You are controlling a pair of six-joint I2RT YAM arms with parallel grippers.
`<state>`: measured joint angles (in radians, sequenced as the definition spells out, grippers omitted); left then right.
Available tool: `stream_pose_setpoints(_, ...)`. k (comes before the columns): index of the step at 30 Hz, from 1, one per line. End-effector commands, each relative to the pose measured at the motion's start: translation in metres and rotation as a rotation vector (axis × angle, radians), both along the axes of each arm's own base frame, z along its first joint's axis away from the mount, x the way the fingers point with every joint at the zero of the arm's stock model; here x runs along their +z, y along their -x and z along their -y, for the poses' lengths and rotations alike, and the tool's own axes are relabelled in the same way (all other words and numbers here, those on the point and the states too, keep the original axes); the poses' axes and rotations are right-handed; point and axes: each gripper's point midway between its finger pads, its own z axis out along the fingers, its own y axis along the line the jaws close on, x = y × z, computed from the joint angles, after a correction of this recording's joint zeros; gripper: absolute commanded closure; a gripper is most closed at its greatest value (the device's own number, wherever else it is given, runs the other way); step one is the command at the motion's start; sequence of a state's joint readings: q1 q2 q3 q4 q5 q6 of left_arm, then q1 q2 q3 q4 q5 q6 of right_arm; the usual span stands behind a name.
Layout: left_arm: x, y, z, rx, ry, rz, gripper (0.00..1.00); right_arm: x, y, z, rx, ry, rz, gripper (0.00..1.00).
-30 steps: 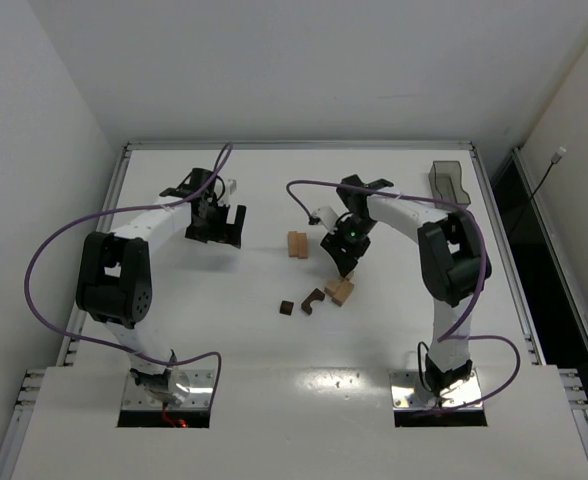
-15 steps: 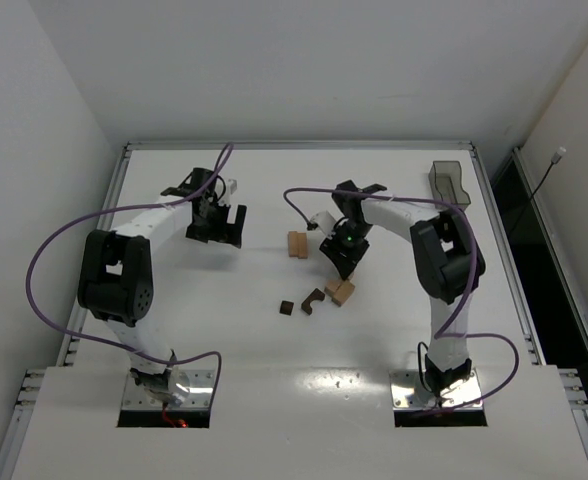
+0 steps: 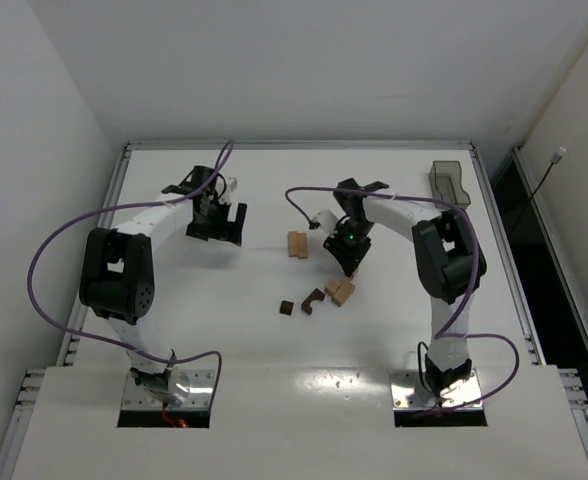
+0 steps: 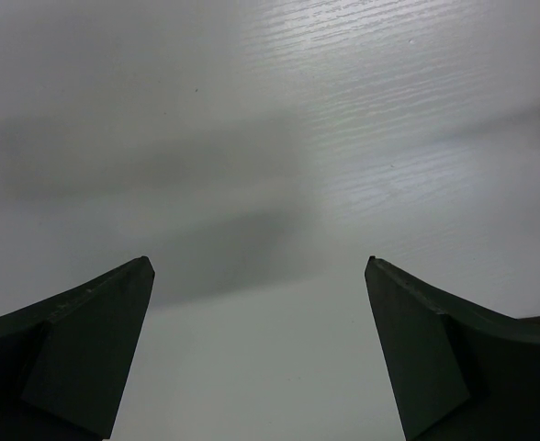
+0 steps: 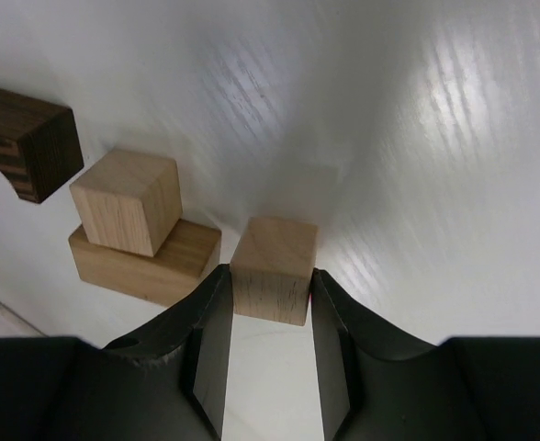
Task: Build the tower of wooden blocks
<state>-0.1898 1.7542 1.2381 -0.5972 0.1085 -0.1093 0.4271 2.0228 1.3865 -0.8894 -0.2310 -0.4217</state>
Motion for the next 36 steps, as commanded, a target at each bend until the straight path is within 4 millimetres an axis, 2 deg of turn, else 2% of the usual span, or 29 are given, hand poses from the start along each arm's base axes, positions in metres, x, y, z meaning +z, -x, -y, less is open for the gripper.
stream_pose_setpoints(1,0.016,-0.012,0.008,-0.039,0.021,0.045,0.00,0.059,-0.033,-0.008,0.079,-0.058,0.167,1.00)
stream_pose_setpoints(2,0.015,-0.009,0.009,-0.051,0.023,0.036,0.00,0.066,-0.038,-0.009,0.104,-0.062,0.185,1.00)
stream_pose_setpoints(3,0.015,-0.009,0.009,-0.051,0.023,0.035,0.00,0.084,-0.050,-0.013,0.157,-0.073,0.232,1.00)
stream_pose_setpoints(4,0.019,-0.009,0.010,-0.065,0.028,0.045,0.00,0.088,-0.056,-0.015,0.175,-0.076,0.249,1.00)
stream_pose_setpoints(5,0.019,-0.009,0.010,-0.065,0.028,0.045,0.00,0.102,-0.066,-0.023,0.203,-0.087,0.285,1.00)
stream_pose_setpoints(7,0.022,-0.010,0.008,-0.070,0.038,0.055,0.00,0.105,-0.078,-0.027,0.256,-0.085,0.304,1.00)
stream_pose_setpoints(10,0.025,-0.012,-0.008,-0.028,0.036,0.054,0.00,0.126,-0.098,-0.040,0.306,-0.127,0.360,1.00)
stream_pose_setpoints(11,0.028,-0.016,-0.012,-0.017,0.037,0.065,0.00,0.120,-0.101,-0.044,0.317,-0.132,0.344,1.00)
stream_pose_setpoints(12,0.028,-0.016,-0.016,-0.008,0.037,0.065,0.00,0.118,-0.098,-0.045,0.345,-0.140,0.318,1.00)
stream_pose_setpoints(13,0.028,-0.018,-0.025,0.016,0.029,0.066,0.00,0.125,-0.101,-0.055,0.358,-0.162,0.331,1.00)
stream_pose_setpoints(15,0.034,-0.025,-0.033,0.039,0.005,0.087,0.00,0.116,-0.099,-0.061,0.391,-0.162,0.292,1.00)
stream_pose_setpoints(16,0.034,-0.026,-0.042,0.062,-0.013,0.089,0.00,0.119,-0.105,-0.064,0.392,-0.167,0.310,1.00)
stream_pose_setpoints(18,0.037,-0.030,-0.056,0.107,-0.028,0.100,0.00,0.113,-0.103,-0.077,0.426,-0.175,0.296,1.00)
stream_pose_setpoints(19,0.037,-0.030,-0.056,0.107,-0.028,0.100,0.00,0.111,-0.102,-0.077,0.426,-0.173,0.285,1.00)
stream_pose_setpoints(21,0.037,-0.034,-0.065,0.139,-0.025,0.100,0.00,0.108,-0.102,-0.090,0.449,-0.187,0.284,1.00)
stream_pose_setpoints(23,0.037,-0.034,-0.069,0.149,-0.025,0.100,0.00,0.109,-0.103,-0.096,0.470,-0.190,0.291,1.00)
stream_pose_setpoints(25,0.034,-0.034,-0.069,0.157,-0.022,0.089,0.00,0.099,-0.101,-0.101,0.480,-0.184,0.265,1.00)
stream_pose_setpoints(29,0.034,-0.034,-0.071,0.163,-0.014,0.089,0.00,0.095,-0.093,-0.115,0.513,-0.185,0.248,1.00)
stream_pose_setpoints(33,0.033,-0.036,-0.071,0.171,-0.010,0.087,0.00,0.084,-0.089,-0.120,0.530,-0.160,0.231,1.00)
stream_pose_setpoints(36,0.033,-0.037,-0.078,0.198,-0.025,0.088,0.00,0.079,-0.092,-0.125,0.539,-0.155,0.241,1.00)
